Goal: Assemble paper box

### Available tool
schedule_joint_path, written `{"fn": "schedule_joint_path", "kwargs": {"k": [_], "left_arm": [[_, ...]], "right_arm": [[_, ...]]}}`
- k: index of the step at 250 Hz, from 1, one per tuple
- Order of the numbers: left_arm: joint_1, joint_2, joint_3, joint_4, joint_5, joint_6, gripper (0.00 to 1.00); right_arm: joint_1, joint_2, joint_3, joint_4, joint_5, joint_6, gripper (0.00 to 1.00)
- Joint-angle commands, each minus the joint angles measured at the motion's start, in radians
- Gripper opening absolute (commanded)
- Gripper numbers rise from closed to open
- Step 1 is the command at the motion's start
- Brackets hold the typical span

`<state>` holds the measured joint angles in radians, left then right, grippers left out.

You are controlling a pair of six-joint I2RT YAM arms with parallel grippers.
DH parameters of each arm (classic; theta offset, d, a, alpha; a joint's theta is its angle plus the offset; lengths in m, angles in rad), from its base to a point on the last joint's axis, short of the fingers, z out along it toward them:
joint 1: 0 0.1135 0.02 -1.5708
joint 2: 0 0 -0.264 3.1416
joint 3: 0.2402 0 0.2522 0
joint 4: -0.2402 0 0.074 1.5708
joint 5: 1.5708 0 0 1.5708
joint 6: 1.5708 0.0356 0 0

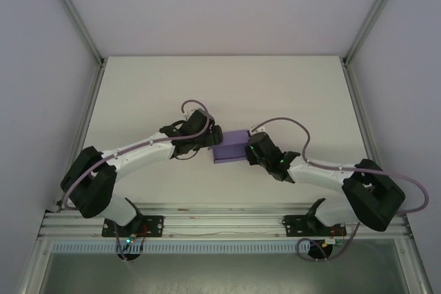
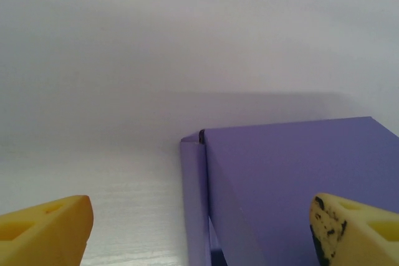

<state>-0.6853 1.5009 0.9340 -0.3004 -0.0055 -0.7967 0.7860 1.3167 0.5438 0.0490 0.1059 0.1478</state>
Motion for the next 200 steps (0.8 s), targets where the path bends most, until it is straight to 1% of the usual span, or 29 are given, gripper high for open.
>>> {"fn": "schedule_joint_path", "kwargs": {"k": [1, 42, 66, 79, 117, 134, 156, 173, 200], "left_arm": [[0.001, 0.022, -0.036, 0.076, 0.047, -0.032, 0.85], [0.001, 0.056, -0.073, 0.135, 0.058, -0.039, 0.82], [0.003, 0.077, -0.085, 0.155, 0.066, -0.038, 0.81], [0.003, 0.086, -0.093, 0.165, 0.071, -0.041, 0.78], [0.01, 0.104, -0.126, 0.24, 0.096, -0.042, 0.75], [0.021, 0.112, -0.144, 0.272, 0.115, -0.041, 0.74], [0.043, 0.117, -0.181, 0.354, 0.16, -0.039, 0.71], [0.056, 0.12, -0.207, 0.409, 0.188, -0.031, 0.66], [0.078, 0.129, -0.248, 0.497, 0.235, -0.019, 0.6]], "right_arm": [[0.006, -0.069, -0.008, -0.073, 0.033, 0.061, 0.32], [0.007, -0.16, -0.048, -0.169, 0.014, 0.129, 0.44], [0.006, -0.259, -0.063, -0.246, 0.001, 0.17, 0.51], [0.006, -0.304, -0.071, -0.287, -0.014, 0.185, 0.53], [0.006, -0.398, -0.082, -0.359, -0.024, 0.235, 0.64], [0.006, -0.409, -0.074, -0.362, -0.028, 0.243, 0.69], [0.007, -0.394, -0.049, -0.361, -0.008, 0.245, 0.74], [0.005, -0.368, -0.027, -0.356, 0.018, 0.249, 0.78], [-0.009, -0.31, 0.017, -0.343, -0.005, 0.236, 0.82]]}}
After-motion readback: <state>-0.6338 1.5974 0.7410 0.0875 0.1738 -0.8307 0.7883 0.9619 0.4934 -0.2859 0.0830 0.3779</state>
